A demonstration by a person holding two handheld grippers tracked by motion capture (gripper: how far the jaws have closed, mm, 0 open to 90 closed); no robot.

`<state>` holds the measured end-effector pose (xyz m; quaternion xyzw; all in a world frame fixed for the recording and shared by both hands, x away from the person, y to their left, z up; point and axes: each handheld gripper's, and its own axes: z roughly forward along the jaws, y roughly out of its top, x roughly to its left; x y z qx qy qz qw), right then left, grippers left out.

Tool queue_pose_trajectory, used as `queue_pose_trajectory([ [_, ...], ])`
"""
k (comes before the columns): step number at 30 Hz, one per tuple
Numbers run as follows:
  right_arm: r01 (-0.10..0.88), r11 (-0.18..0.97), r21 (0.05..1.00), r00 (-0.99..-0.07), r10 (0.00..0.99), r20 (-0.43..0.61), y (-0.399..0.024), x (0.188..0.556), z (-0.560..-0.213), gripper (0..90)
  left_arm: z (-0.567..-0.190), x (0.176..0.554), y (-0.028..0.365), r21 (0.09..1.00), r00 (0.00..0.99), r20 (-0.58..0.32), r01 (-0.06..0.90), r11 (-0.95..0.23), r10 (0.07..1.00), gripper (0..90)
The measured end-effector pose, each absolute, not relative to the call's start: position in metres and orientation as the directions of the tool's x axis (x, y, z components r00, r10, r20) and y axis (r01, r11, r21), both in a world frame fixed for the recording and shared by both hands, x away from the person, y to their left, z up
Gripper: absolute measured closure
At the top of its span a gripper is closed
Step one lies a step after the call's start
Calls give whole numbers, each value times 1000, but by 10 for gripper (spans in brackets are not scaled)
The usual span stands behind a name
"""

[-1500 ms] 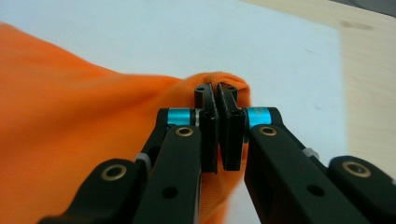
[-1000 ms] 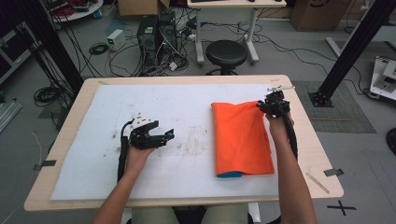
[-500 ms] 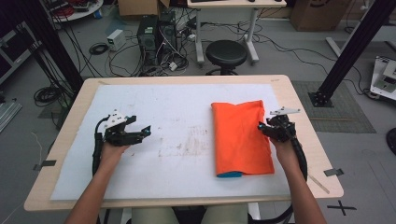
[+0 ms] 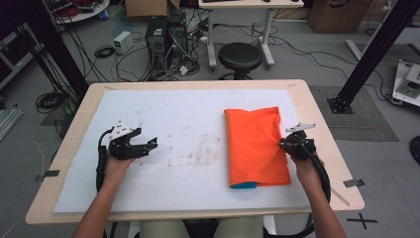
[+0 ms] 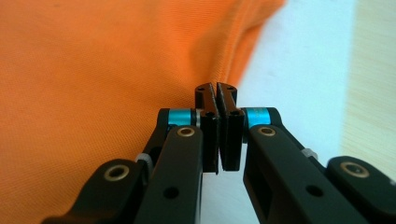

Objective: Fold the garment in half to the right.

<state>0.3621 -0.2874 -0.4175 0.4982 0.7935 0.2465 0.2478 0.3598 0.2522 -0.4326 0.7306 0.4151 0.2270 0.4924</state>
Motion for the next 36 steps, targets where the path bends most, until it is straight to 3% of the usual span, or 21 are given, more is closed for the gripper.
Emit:
queue_pose_trajectory([
  [5, 722, 345, 600, -346, 931, -118, -295, 364, -421, 870, -439, 356, 257, 909, 524, -114, 398, -124, 844, 206],
  [6, 721, 334, 608, -342, 934, -108, -295, 363, -422, 798, -440, 355, 259, 909, 521, -114, 398, -123, 846, 206],
  [9, 686, 305, 660, -340, 937, -80, -298, 354, -417, 697, -442, 349, 262, 908, 510, -116, 402, -117, 852, 206],
  [15, 644, 318, 696, -364, 927, -88, -297, 325, -410, 686, -444, 342, 264, 915, 511, -113, 387, -111, 852, 206],
  [22, 664, 315, 678, -383, 922, -53, -295, 300, -425, 625, -445, 341, 262, 916, 510, -112, 387, -111, 853, 206],
  [26, 682, 322, 657, -395, 918, -40, -292, 291, -435, 668, -447, 342, 259, 913, 513, -117, 393, -112, 850, 207],
  [27, 685, 328, 651, -397, 917, -45, -292, 289, -437, 721, -447, 342, 259, 911, 515, -114, 395, -117, 850, 206],
  [28, 686, 340, 643, -400, 915, -58, -292, 289, -437, 830, -447, 342, 258, 911, 514, -117, 396, -114, 850, 206],
  [29, 688, 340, 641, -399, 915, -58, -293, 288, -437, 850, -448, 342, 258, 910, 516, -115, 397, -118, 849, 206],
  [36, 701, 304, 645, -345, 936, -67, -307, 287, -427, 863, -449, 342, 258, 907, 513, -116, 403, -119, 851, 206],
])
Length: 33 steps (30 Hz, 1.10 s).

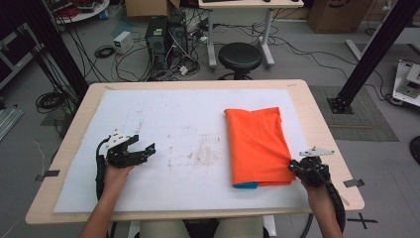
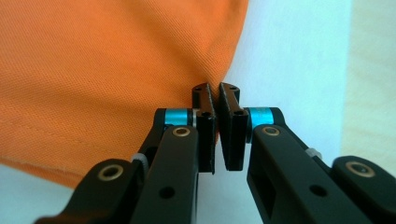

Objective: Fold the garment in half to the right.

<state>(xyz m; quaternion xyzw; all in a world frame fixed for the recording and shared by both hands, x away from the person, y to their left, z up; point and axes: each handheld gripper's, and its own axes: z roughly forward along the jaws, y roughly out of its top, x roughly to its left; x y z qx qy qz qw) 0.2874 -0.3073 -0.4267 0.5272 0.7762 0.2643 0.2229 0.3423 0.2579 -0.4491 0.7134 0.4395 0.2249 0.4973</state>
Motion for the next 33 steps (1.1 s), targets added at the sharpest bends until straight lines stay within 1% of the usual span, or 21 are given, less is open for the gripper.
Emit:
queue_pose_trajectory([
  [2, 713, 302, 633, -352, 935, -50, -307, 288, -430, 837, -449, 342, 258, 908, 512, -118, 403, -117, 851, 206],
  [3, 713, 306, 631, -357, 933, -49, -306, 288, -431, 787, -449, 342, 258, 908, 511, -119, 403, -116, 851, 206],
  [5, 702, 300, 645, -352, 935, -52, -304, 288, -431, 640, -449, 342, 259, 907, 510, -118, 405, -116, 852, 206],
  [8, 663, 289, 691, -346, 936, -60, -300, 289, -422, 488, -449, 342, 258, 907, 510, -120, 405, -115, 852, 206],
  [11, 624, 287, 727, -353, 933, -65, -289, 294, -412, 362, -449, 342, 258, 907, 512, -119, 406, -117, 851, 206],
  [12, 609, 289, 739, -360, 930, -67, -283, 298, -409, 341, -449, 342, 258, 906, 512, -119, 406, -117, 851, 206],
  [14, 599, 284, 749, -375, 926, -52, -273, 304, -405, 312, -449, 342, 258, 907, 512, -121, 406, -116, 850, 206],
  [18, 589, 300, 751, -440, 898, -14, -249, 320, -400, 290, -449, 342, 258, 907, 514, -121, 405, -115, 849, 206],
  [21, 579, 337, 742, -490, 872, -14, -226, 335, -398, 288, -449, 342, 259, 908, 512, -123, 404, -112, 850, 206],
  [24, 578, 376, 724, -517, 855, -32, -208, 349, -402, 289, -449, 341, 260, 908, 508, -126, 404, -107, 852, 206],
  [27, 600, 407, 689, -531, 847, -38, -193, 363, -411, 289, -450, 341, 261, 907, 508, -128, 407, -107, 852, 206],
  [31, 621, 458, 636, -548, 834, -66, -179, 370, -424, 289, -450, 341, 260, 906, 509, -127, 408, -109, 851, 206],
  [33, 632, 454, 627, -543, 838, -59, -175, 371, -428, 289, -450, 341, 260, 906, 509, -127, 408, -109, 851, 206],
])
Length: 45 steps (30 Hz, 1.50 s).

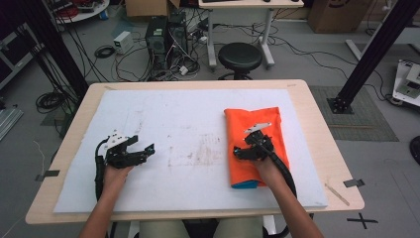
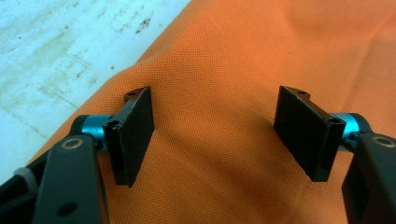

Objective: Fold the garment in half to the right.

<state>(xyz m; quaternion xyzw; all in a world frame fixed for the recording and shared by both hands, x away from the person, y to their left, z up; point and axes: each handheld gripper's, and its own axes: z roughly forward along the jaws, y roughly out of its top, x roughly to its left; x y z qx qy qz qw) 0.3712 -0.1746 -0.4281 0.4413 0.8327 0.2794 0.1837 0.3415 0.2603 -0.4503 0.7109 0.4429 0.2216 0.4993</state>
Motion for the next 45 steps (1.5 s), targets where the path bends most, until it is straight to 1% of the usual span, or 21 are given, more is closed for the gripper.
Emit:
queue_pose_trajectory([
  [3, 634, 464, 619, -551, 833, -60, -173, 371, -430, 289, -450, 341, 260, 907, 512, -126, 406, -110, 850, 206],
  [5, 638, 468, 612, -569, 821, -34, -175, 373, -426, 289, -450, 342, 259, 907, 511, -127, 406, -109, 850, 206],
  [7, 625, 445, 641, -573, 819, -9, -179, 375, -417, 289, -450, 342, 258, 907, 512, -126, 406, -110, 849, 206],
  [10, 615, 385, 688, -543, 840, 16, -184, 381, -405, 289, -450, 342, 258, 907, 516, -127, 406, -112, 847, 206],
  [15, 632, 344, 694, -498, 867, 23, -181, 407, -399, 290, -450, 342, 258, 905, 517, -132, 410, -110, 846, 206],
  [17, 649, 333, 684, -486, 873, 36, -176, 420, -402, 290, -450, 342, 257, 905, 518, -133, 411, -109, 845, 206],
  [20, 674, 358, 646, -472, 882, 3, -165, 438, -410, 292, -450, 342, 257, 905, 519, -135, 411, -108, 844, 206],
  [22, 688, 385, 616, -483, 876, -8, -156, 446, -419, 294, -450, 343, 258, 906, 519, -136, 410, -106, 844, 206],
  [26, 698, 430, 573, -504, 863, -34, -142, 450, -431, 295, -451, 343, 258, 906, 516, -140, 411, -101, 845, 206],
  [28, 693, 427, 581, -509, 860, -25, -142, 450, -429, 295, -450, 343, 259, 907, 516, -141, 410, -99, 845, 206],
  [30, 688, 380, 618, -500, 866, 24, -148, 452, -422, 294, -450, 343, 259, 907, 516, -142, 410, -98, 845, 206],
  [32, 683, 352, 640, -485, 874, 37, -152, 455, -416, 294, -450, 343, 258, 907, 519, -139, 409, -102, 843, 206],
  [36, 680, 305, 667, -414, 910, 6, -152, 468, -411, 297, -449, 342, 257, 907, 525, -138, 407, -105, 840, 206],
  [37, 686, 300, 663, -397, 918, -5, -151, 473, -413, 297, -449, 342, 256, 908, 525, -138, 406, -105, 840, 206],
  [40, 705, 318, 635, -385, 922, -34, -141, 485, -420, 350, -449, 342, 257, 908, 528, -138, 406, -106, 838, 206],
  [44, 728, 339, 596, -394, 918, -41, -133, 493, -434, 353, -450, 342, 257, 907, 525, -142, 409, -103, 839, 206],
  [45, 726, 337, 599, -396, 918, -36, -132, 493, -435, 353, -450, 342, 258, 906, 526, -142, 410, -103, 838, 206],
])
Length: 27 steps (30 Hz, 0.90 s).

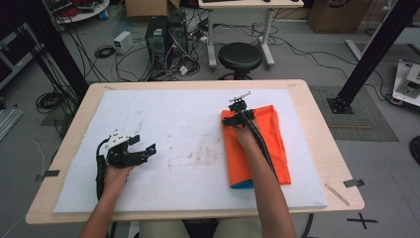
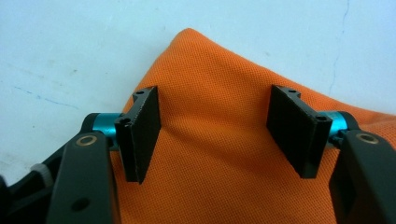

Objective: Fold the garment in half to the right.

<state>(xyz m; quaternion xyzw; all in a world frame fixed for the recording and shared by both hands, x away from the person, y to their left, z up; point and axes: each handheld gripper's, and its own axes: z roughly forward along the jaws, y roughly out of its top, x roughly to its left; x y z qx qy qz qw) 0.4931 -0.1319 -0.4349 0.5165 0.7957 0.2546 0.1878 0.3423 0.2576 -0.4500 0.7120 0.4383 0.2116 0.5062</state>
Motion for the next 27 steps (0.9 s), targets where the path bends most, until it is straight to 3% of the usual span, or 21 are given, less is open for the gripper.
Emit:
queue_pose_trajectory([
  [6, 705, 286, 649, -379, 925, 4, -156, 488, -417, 358, -450, 342, 257, 906, 526, -141, 410, -105, 839, 206],
  [15, 747, 199, 634, -197, 978, -74, -237, 476, -416, 631, -451, 343, 255, 904, 529, -142, 413, -108, 836, 206],
  [18, 763, 206, 612, -204, 976, -75, -249, 474, -423, 709, -451, 343, 254, 905, 530, -144, 413, -105, 836, 206],
  [21, 771, 239, 591, -179, 971, -158, -251, 473, -426, 770, -451, 342, 254, 905, 529, -146, 413, -103, 836, 206],
  [25, 762, 183, 621, -169, 982, -82, -261, 470, -426, 728, -451, 342, 255, 905, 530, -146, 412, -103, 835, 206],
  [27, 739, 174, 651, -179, 982, -60, -262, 466, -420, 648, -451, 342, 255, 905, 530, -147, 413, -103, 835, 206],
])
